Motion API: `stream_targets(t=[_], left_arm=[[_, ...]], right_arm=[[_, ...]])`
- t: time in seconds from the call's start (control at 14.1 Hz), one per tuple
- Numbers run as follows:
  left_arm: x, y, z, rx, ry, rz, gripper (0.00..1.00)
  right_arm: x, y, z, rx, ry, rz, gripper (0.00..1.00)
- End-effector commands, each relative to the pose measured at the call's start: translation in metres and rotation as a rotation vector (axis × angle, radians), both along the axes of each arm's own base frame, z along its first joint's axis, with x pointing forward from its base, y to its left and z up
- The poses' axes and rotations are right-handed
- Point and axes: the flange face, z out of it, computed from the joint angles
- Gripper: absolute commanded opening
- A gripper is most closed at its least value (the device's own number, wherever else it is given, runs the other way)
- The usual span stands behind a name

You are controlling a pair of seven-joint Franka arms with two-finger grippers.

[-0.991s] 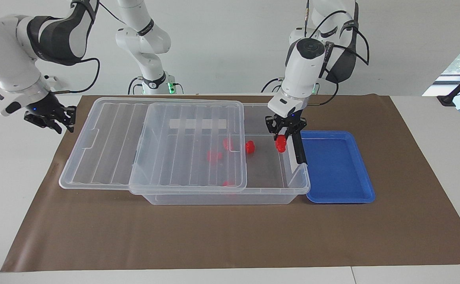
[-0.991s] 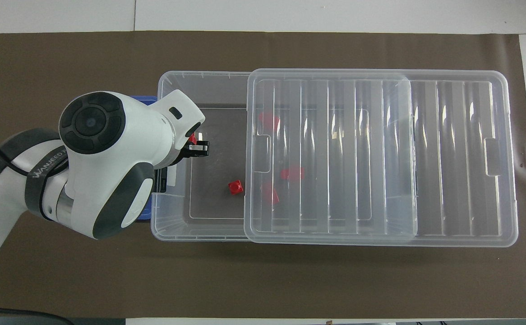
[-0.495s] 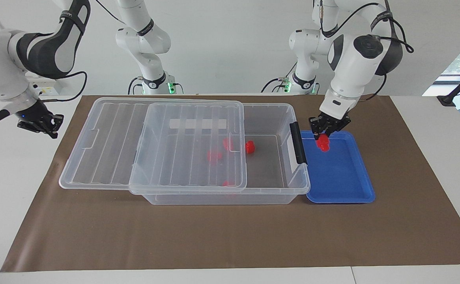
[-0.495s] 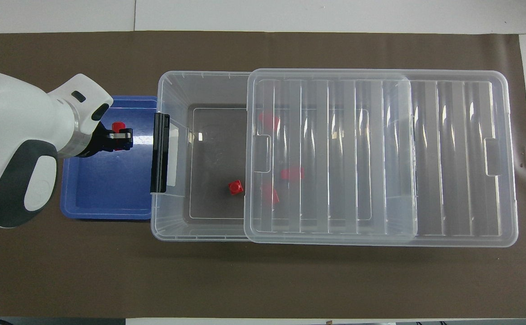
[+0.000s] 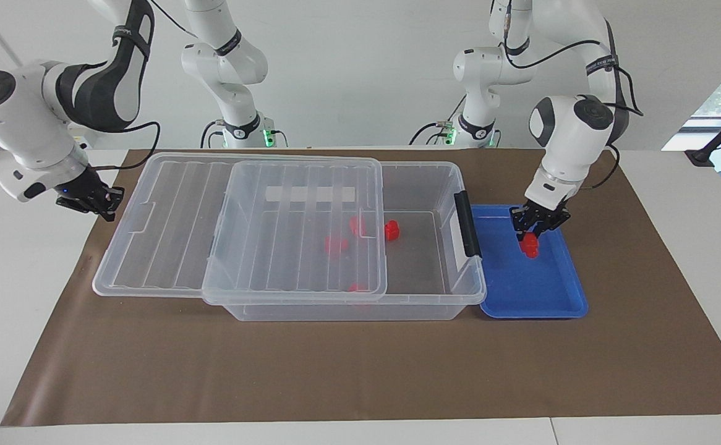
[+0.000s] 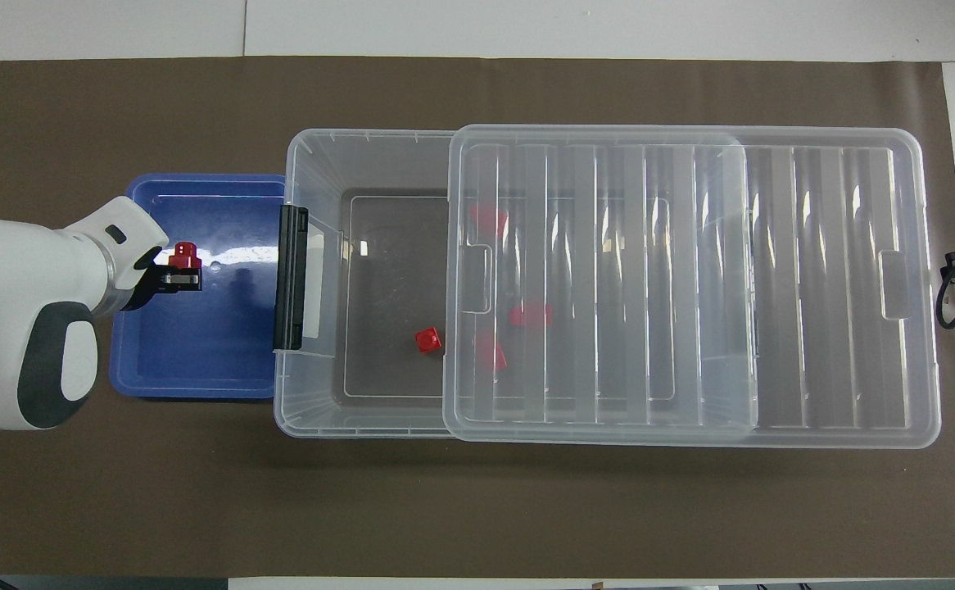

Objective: Place red block in blue tray from box
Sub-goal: 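Lower the red block into the blue tray and open the left gripper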

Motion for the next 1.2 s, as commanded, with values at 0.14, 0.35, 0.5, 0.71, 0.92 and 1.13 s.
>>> stream_targets(t=[0.14, 0.35, 0.5, 0.71, 0.92, 1.13], left_arm=[[0.015, 0.007, -0.056, -0.002, -0.057, -0.037, 0.0], [0.019, 0.002, -0.071, -0.005, -0.07, -0.044, 0.0], [0.019, 0.002, -0.07, -0.005, -0.061, -0.039, 0.33], [0.015, -0.002, -0.064, -0.002, -0.006, -0.037, 1.0], [0.017, -0.002, -0.038, 0.0, 0.005, -0.04, 1.0], [0.016, -0.004, 0.014, 0.006, 0.049, -0.035, 1.0]], right_arm=[[-0.001, 0.031, 0.0, -0.003, -0.021, -0.034, 0.0], [0.001, 0.04, -0.001, -0.004, -0.023, -0.043, 0.0], [0.003, 0.05, 0.0, -0.005, -0.026, -0.051, 0.0], [0.005, 0.064, -0.001, -0.006, -0.027, -0.075, 0.0], [0.008, 0.081, 0.0, -0.007, -0.031, -0.089, 0.0], [0.009, 0.094, -0.001, -0.008, -0.031, -0.107, 0.0]])
